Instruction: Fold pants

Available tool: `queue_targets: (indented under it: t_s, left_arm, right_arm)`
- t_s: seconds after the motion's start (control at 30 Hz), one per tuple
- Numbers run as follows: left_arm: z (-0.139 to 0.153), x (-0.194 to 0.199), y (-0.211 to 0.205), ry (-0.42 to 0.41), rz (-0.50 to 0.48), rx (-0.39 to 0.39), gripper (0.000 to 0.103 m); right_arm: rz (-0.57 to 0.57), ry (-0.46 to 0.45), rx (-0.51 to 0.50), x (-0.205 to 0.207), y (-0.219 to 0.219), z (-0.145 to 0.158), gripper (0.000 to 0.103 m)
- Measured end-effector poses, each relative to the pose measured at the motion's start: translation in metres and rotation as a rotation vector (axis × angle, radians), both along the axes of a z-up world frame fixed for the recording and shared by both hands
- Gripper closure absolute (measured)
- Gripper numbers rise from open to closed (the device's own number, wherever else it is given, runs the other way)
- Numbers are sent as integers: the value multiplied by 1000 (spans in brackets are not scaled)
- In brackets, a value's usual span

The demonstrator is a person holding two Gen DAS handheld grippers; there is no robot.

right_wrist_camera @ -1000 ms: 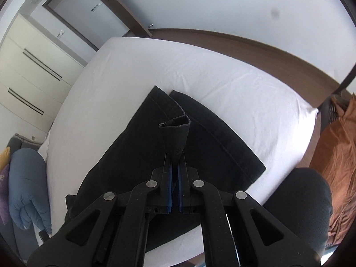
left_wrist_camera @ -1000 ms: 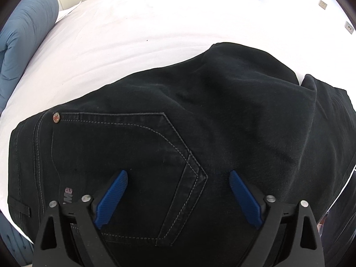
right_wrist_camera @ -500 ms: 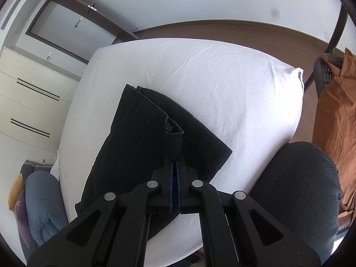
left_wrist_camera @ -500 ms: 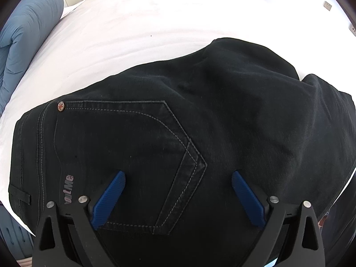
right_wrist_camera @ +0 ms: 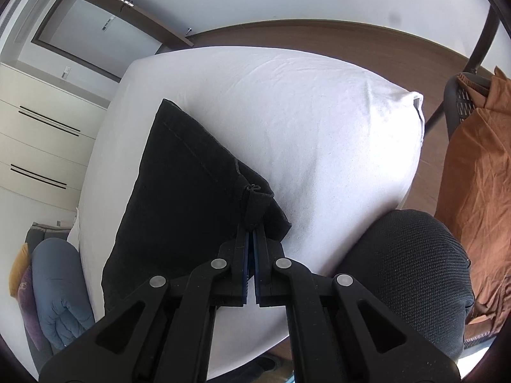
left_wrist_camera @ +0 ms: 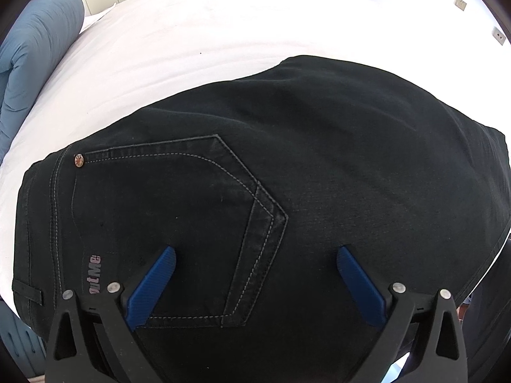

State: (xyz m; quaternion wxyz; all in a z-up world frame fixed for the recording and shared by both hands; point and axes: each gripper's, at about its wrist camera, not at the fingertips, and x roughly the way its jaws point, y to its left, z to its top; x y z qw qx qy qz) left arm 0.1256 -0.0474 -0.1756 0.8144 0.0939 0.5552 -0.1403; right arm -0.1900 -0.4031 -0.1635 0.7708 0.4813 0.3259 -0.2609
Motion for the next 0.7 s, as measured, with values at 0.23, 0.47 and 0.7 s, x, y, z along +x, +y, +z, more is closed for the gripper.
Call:
queue_targets:
  t_s: [0.23, 0.47, 0.7]
  left_arm:
    - [-5, -6, 26, -12, 7, -1, 0]
    - [-10, -18, 48, -21, 5, -17, 0]
    - [-6, -34, 47, -24, 17, 7, 0]
  right_arm:
    - [17, -14, 31, -3, -2, -1, 100]
    - [-21, 87, 40, -11, -4, -5, 73]
    - [-119, 28, -44, -30, -25, 33, 37]
